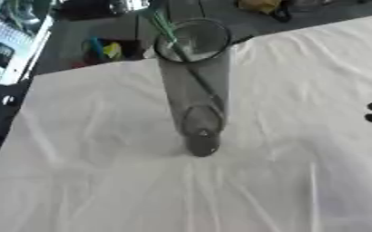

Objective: Arrange flowers into the vase.

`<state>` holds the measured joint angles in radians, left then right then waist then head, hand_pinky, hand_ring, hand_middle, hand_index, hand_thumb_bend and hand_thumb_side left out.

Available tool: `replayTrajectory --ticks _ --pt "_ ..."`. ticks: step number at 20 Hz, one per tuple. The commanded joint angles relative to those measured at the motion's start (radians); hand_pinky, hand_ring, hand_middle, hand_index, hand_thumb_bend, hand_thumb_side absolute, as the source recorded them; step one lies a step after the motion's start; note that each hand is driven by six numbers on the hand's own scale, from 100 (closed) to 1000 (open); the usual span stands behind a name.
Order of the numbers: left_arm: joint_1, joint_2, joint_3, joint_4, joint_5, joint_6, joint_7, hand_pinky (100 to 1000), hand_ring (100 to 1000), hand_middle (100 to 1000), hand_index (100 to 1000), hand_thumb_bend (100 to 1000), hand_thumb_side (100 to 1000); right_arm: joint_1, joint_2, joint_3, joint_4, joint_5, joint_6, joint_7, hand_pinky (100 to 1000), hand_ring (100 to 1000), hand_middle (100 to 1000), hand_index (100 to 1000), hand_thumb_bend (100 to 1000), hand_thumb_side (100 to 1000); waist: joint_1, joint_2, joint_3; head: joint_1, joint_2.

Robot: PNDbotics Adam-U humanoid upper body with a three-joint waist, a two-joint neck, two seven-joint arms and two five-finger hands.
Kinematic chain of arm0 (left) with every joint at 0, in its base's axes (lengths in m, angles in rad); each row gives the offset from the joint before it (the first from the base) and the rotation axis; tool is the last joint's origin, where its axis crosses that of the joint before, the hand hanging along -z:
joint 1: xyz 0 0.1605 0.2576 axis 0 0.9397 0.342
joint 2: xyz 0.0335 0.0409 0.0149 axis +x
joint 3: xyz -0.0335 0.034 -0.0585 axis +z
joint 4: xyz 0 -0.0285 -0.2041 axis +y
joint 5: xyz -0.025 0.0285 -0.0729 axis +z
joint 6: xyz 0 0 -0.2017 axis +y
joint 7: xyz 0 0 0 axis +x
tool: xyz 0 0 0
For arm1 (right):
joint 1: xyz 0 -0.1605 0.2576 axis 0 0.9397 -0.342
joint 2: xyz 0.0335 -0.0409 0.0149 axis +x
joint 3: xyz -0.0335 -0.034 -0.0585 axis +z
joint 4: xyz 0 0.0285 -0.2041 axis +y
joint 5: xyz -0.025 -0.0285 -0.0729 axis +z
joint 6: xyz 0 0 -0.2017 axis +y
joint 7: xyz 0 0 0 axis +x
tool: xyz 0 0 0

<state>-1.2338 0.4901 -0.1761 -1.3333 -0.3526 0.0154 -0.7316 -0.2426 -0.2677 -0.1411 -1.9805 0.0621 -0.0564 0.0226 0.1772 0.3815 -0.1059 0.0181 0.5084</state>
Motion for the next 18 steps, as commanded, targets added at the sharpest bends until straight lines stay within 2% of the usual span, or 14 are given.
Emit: replayTrajectory --ticks 1,6,8,10,11,13,18 --pt "-0.027 0.014 0.012 -0.001 0.015 -0.003 0.004 939 965 1000 1000 357 1000 -0.008 -0.009 0.0 -0.019 -0.005 0.001 0.004 743 1000 625 789 100 1000 0.009 -0.036 -0.001 0.007 -0.007" --pt "-0.033 0.018 0.004 0.013 -0.004 0.0 -0.042 943 964 1000 1000 366 1000 -0.008 -0.01 0.001 -0.019 -0.003 0.002 0.006 743 1000 625 789 100 1000 0.012 -0.035 -0.003 0.008 -0.004" --pt "-0.035 0.021 -0.001 0.021 -0.021 0.005 -0.083 951 968 1000 1000 429 1000 -0.007 -0.01 0.002 -0.019 -0.003 0.003 0.007 744 1000 624 789 100 1000 0.014 -0.035 -0.003 0.007 -0.005" --pt "-0.037 0.021 -0.001 0.024 -0.04 0.002 -0.133 960 973 1000 1000 418 1000 -0.006 -0.009 0.003 -0.019 -0.003 0.005 0.01 744 1000 624 789 100 1000 0.015 -0.036 -0.003 0.008 -0.005" --pt "-0.038 0.021 -0.001 0.025 -0.045 -0.002 -0.154 962 975 1000 1000 374 1000 -0.006 -0.009 0.004 -0.019 -0.003 0.005 0.01 744 1000 624 789 100 1000 0.015 -0.036 -0.003 0.008 -0.004" --pt "-0.037 0.022 -0.002 0.026 -0.047 -0.011 -0.17 963 975 1000 1000 355 1000 -0.006 -0.009 0.004 -0.019 -0.004 0.006 0.011 744 1000 623 789 100 1000 0.016 -0.038 -0.001 0.007 -0.004" --pt "-0.031 0.026 -0.006 0.025 -0.044 -0.027 -0.175 968 975 1000 1000 368 1000 -0.004 -0.008 0.005 -0.019 -0.005 0.008 0.014 744 1000 623 789 100 1000 0.014 -0.04 0.004 0.004 -0.001"
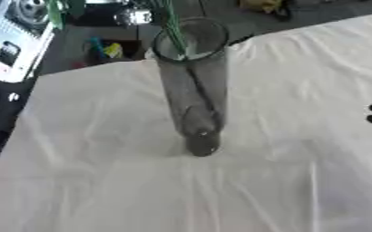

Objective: Arrange flowers into the vase.

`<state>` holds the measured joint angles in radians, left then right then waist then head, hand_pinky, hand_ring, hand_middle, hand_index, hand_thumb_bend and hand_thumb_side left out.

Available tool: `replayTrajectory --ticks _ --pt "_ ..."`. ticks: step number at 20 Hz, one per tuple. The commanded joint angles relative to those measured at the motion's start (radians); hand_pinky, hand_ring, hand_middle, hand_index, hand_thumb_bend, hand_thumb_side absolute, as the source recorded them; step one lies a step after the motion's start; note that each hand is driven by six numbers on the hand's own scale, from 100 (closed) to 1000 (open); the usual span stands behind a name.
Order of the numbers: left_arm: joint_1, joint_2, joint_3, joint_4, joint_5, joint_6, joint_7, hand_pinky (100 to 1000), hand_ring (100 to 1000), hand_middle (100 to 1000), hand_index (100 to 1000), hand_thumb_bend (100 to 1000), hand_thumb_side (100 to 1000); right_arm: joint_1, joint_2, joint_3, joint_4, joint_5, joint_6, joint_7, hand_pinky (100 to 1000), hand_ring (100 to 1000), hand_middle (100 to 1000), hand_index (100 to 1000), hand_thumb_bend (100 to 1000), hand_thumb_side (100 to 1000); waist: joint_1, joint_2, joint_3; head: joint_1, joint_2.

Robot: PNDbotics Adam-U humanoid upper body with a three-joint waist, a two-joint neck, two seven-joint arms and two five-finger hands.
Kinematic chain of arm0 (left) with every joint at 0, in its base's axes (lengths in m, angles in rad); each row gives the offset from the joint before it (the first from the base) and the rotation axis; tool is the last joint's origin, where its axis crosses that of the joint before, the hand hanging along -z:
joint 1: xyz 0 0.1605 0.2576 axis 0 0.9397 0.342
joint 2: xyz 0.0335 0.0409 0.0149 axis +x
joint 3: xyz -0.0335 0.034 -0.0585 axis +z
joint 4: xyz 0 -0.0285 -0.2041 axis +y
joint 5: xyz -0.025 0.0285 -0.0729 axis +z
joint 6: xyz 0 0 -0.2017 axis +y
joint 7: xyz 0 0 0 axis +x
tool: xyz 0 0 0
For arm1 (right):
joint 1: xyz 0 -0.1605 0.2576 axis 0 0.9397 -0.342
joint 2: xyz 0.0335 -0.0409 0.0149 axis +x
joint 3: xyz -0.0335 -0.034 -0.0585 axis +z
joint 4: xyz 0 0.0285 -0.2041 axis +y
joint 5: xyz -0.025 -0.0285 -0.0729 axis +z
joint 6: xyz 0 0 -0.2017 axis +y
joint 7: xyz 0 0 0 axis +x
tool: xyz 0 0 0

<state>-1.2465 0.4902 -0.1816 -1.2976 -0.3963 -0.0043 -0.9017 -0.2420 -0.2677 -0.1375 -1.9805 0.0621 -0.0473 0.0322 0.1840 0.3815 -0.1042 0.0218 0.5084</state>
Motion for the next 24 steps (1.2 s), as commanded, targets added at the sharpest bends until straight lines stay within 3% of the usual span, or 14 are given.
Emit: replayTrajectory --ticks 1,12,20,24 --pt "-0.017 0.027 -0.001 -0.013 0.001 -0.01 -0.005 968 975 1000 1000 368 1000 -0.005 -0.008 0.002 -0.019 -0.005 -0.001 0.004 745 1000 623 789 100 1000 0.007 -0.04 0.003 0.0 -0.001" --pt "0.027 0.087 -0.018 -0.079 -0.001 -0.059 -0.005 989 973 1000 1000 426 1000 -0.002 -0.008 -0.004 -0.019 -0.008 -0.002 -0.003 745 1000 621 789 100 1000 -0.004 -0.049 0.024 -0.011 0.01" --pt "0.098 0.155 -0.02 -0.181 0.016 -0.072 -0.005 982 961 991 1000 388 1000 0.002 -0.007 -0.012 -0.019 -0.008 -0.009 -0.016 745 1000 621 790 100 1000 -0.026 -0.052 0.041 -0.031 0.017" --pt "0.138 0.176 -0.018 -0.238 0.04 -0.067 -0.005 964 953 977 1000 316 1000 0.003 -0.006 -0.015 -0.019 -0.008 -0.013 -0.021 745 1000 622 790 100 1000 -0.04 -0.051 0.05 -0.034 0.018"
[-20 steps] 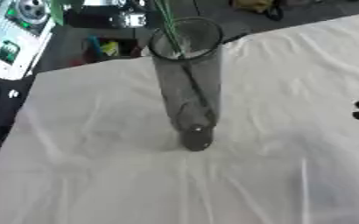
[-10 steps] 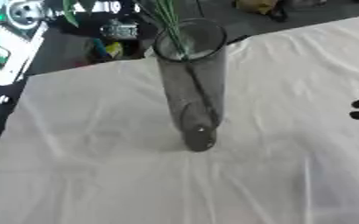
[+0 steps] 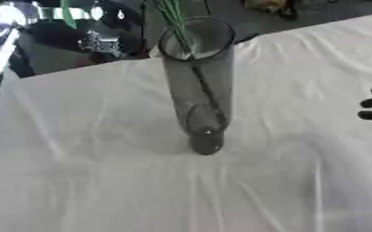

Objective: Arrange flowers into the vase.

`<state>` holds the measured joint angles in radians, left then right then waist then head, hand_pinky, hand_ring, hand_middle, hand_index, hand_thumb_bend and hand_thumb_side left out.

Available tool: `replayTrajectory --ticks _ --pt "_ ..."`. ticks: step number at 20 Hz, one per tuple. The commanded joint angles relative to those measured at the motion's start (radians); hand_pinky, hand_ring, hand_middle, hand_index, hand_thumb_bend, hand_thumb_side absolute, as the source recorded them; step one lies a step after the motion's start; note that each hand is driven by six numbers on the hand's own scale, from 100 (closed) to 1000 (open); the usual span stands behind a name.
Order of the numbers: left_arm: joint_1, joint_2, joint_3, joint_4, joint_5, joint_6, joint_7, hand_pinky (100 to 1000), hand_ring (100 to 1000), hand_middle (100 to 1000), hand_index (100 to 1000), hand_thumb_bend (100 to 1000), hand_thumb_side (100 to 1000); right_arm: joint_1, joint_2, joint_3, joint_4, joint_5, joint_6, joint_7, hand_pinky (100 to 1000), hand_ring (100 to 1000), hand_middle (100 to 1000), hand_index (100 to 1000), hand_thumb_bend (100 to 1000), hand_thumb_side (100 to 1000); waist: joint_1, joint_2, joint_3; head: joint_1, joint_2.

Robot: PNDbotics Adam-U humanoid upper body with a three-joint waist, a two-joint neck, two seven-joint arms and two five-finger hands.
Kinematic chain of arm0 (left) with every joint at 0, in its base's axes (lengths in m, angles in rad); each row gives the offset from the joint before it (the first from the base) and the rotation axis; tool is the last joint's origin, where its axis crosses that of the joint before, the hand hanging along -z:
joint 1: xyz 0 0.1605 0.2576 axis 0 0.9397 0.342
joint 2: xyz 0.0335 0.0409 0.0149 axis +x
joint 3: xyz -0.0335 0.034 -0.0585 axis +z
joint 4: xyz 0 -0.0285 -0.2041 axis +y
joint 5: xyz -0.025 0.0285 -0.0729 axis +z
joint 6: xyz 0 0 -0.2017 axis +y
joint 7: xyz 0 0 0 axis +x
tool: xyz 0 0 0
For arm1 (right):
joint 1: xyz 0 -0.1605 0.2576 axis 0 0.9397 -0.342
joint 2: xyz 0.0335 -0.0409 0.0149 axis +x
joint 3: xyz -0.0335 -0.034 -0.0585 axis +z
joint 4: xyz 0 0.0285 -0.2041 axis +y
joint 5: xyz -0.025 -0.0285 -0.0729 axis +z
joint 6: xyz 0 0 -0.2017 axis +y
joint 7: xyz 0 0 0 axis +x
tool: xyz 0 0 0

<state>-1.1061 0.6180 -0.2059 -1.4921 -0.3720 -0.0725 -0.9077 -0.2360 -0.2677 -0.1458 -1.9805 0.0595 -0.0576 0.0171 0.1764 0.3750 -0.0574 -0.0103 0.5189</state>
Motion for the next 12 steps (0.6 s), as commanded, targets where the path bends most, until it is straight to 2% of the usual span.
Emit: replayTrajectory --ticks 1,5,6,8,12 --pt "0.011 0.053 0.009 -0.064 0.026 0.003 0.001 957 948 972 1000 294 1000 -0.003 -0.005 -0.007 -0.019 -0.005 -0.004 -0.008 745 1000 622 790 100 1000 -0.038 -0.044 0.006 -0.003 0.008" --pt "0.058 0.072 0.023 -0.151 0.072 0.022 0.001 931 936 960 1000 233 1000 -0.002 -0.004 -0.011 -0.019 -0.005 -0.01 -0.015 746 1000 622 790 100 1000 -0.054 -0.042 0.014 -0.005 0.006" --pt "0.068 0.074 0.027 -0.174 0.085 0.028 0.001 916 926 949 989 173 1000 -0.002 -0.003 -0.012 -0.019 -0.005 -0.011 -0.016 745 1000 622 789 100 1000 -0.058 -0.042 0.016 -0.004 0.005" --pt "0.096 0.084 0.045 -0.236 0.109 0.043 0.001 890 912 935 984 109 1000 -0.002 -0.002 -0.014 -0.019 -0.005 -0.014 -0.02 745 1000 622 789 100 1000 -0.066 -0.041 0.021 -0.006 0.002" --pt "0.162 0.101 0.101 -0.367 0.148 0.119 0.022 831 875 895 961 100 1000 -0.006 -0.001 -0.021 -0.019 -0.005 -0.022 -0.033 744 1000 623 788 100 1000 -0.083 -0.04 0.028 -0.012 0.003"
